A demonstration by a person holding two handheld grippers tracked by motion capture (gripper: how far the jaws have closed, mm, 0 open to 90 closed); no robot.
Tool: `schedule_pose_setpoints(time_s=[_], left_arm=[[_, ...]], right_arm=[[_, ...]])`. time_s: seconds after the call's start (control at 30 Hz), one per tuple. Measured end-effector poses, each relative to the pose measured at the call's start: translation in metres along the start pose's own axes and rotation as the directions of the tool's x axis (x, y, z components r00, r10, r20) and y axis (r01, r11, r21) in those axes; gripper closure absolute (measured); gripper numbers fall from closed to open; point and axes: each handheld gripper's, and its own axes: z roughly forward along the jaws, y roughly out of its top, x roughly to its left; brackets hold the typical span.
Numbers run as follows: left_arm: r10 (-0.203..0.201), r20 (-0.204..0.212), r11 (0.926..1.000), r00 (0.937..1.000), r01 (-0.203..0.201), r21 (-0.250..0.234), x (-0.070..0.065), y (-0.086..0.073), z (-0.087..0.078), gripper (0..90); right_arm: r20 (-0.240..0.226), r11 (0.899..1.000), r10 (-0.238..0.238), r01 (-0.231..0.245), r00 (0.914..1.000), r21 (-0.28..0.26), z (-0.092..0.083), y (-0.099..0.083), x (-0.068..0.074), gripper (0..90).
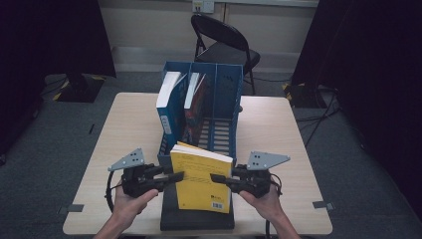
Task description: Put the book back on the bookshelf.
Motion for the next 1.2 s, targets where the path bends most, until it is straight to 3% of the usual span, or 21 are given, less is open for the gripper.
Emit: schedule_pose_setpoints(time_s=[0.17, 0.23, 0.27, 0.37, 0.53, 0.6, 0.7, 0.8, 0.87, 1.07, 1.2], left_arm=[[0.011, 0.000, 0.9999, 0.9999, -0.011, 0.006, 0.002, -0.003, 0.007, 49.5], [0.015, -0.053, 0.9997, 0.9985, -0.014, 0.021, -0.001, -0.006, 0.007, 45.5], [0.007, -0.085, 0.9994, 0.9963, -0.004, 0.033, 0.000, -0.008, 0.006, 38.3], [-0.018, -0.090, 0.9984, 0.9958, 0.022, 0.052, 0.008, -0.013, 0.006, 38.2], [0.015, -0.009, 0.9912, 0.9998, -0.013, 0.132, 0.007, -0.018, 0.024, 38.5], [0.016, 0.005, 0.9879, 0.9999, -0.017, 0.154, 0.005, -0.019, 0.032, 39.3], [0.042, -0.009, 0.9845, 0.9991, -0.040, 0.171, -0.001, -0.021, 0.039, 35.3], [0.059, -0.012, 0.9851, 0.9982, -0.056, 0.162, -0.006, -0.019, 0.039, 37.4], [0.074, -0.017, 0.9828, 0.9971, -0.070, 0.171, -0.009, -0.018, 0.037, 38.3], [0.071, -0.024, 0.9843, 0.9972, -0.066, 0.164, -0.009, -0.020, 0.035, 42.0], [0.056, -0.007, 0.9865, 0.9984, -0.054, 0.155, -0.006, -0.022, 0.034, 41.0]], right_arm=[[0.019, 1.000, 0.006, -0.006, 0.9998, -0.002, 0.001, -0.001, 0.001, 75.5], [0.021, 1.000, 0.015, -0.015, 0.9997, -0.005, -0.002, -0.004, 0.002, 75.6], [0.018, 1.000, 0.023, -0.022, 0.9996, -0.011, -0.004, -0.006, 0.002, 75.6], [-0.001, 1.000, 0.022, -0.022, 0.9998, -0.011, -0.009, -0.009, 0.003, 75.6], [-0.005, 1.000, 0.009, -0.009, 0.9999, 0.008, -0.009, -0.007, 0.007, 75.0], [-0.014, 1.000, 0.012, -0.012, 0.9998, 0.020, -0.009, -0.006, 0.007, 73.9], [-0.012, 0.999, 0.018, -0.017, 0.9998, 0.040, -0.006, -0.005, 0.009, 72.1], [-0.006, 0.997, 0.026, -0.026, 0.9996, 0.078, 0.003, -0.005, 0.010, 69.7], [-0.018, 0.997, 0.029, -0.028, 0.9994, 0.076, 0.007, -0.004, 0.010, 69.8], [-0.012, 0.997, 0.029, -0.028, 0.9995, 0.076, 0.009, -0.001, 0.011, 72.8], [0.001, 0.997, -0.001, 0.001, 1.0000, 0.077, 0.009, -0.001, 0.015, 74.4]])
